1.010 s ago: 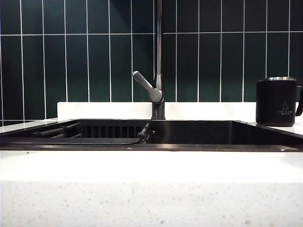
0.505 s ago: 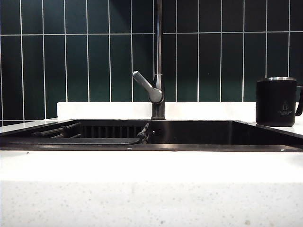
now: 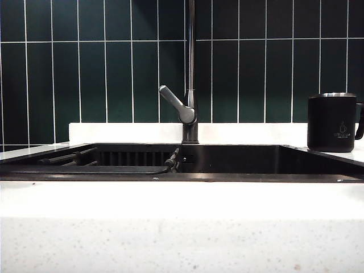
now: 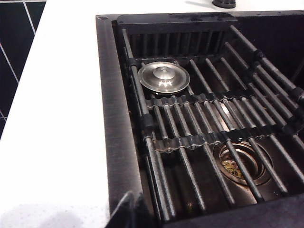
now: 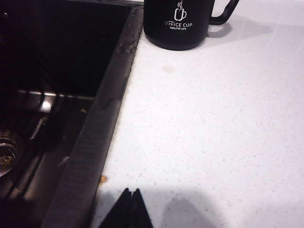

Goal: Pick up the mug next to the sink, go to the faucet to get some water, pour the water into the sink, and finally put the mug back to its place.

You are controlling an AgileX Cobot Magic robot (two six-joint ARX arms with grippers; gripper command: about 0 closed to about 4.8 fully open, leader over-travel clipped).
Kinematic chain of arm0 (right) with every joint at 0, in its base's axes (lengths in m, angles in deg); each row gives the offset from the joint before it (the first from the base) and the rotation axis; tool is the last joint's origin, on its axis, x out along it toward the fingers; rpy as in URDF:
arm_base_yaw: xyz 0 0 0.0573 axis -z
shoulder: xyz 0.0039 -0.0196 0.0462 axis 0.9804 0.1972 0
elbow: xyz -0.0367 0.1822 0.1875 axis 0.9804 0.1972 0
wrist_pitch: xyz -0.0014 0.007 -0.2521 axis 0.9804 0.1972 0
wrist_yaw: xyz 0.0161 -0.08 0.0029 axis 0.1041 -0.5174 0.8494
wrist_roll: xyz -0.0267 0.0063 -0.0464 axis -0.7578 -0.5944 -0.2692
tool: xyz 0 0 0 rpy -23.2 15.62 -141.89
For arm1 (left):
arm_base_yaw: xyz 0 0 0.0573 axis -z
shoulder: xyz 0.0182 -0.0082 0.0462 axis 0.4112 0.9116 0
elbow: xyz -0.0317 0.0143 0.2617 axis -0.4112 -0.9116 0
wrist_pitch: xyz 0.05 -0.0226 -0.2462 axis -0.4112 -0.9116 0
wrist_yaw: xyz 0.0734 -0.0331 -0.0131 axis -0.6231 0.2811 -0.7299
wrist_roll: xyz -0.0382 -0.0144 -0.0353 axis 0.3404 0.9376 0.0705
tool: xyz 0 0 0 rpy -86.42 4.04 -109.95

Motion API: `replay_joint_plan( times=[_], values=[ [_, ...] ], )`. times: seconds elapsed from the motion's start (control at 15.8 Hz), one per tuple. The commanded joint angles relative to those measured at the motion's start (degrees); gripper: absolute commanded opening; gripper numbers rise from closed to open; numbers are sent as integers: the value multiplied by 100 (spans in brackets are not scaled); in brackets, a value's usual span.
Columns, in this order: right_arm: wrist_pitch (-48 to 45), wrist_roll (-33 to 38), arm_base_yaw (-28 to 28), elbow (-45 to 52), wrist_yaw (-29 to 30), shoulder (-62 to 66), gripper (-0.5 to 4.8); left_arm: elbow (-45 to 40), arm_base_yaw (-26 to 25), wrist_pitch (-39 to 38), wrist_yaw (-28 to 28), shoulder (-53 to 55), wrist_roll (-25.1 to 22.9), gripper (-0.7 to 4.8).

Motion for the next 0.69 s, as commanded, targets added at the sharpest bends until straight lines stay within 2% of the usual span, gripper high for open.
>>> replay_joint_plan(
  times=[0.06,0.69],
  values=[
    [-92,0,0,33,-17,2,-4,11,0,74,20,-2,37,-5],
    [-92,0,0,33,-17,2,-4,11,-2,79,4,-107,39,-5]
  ],
)
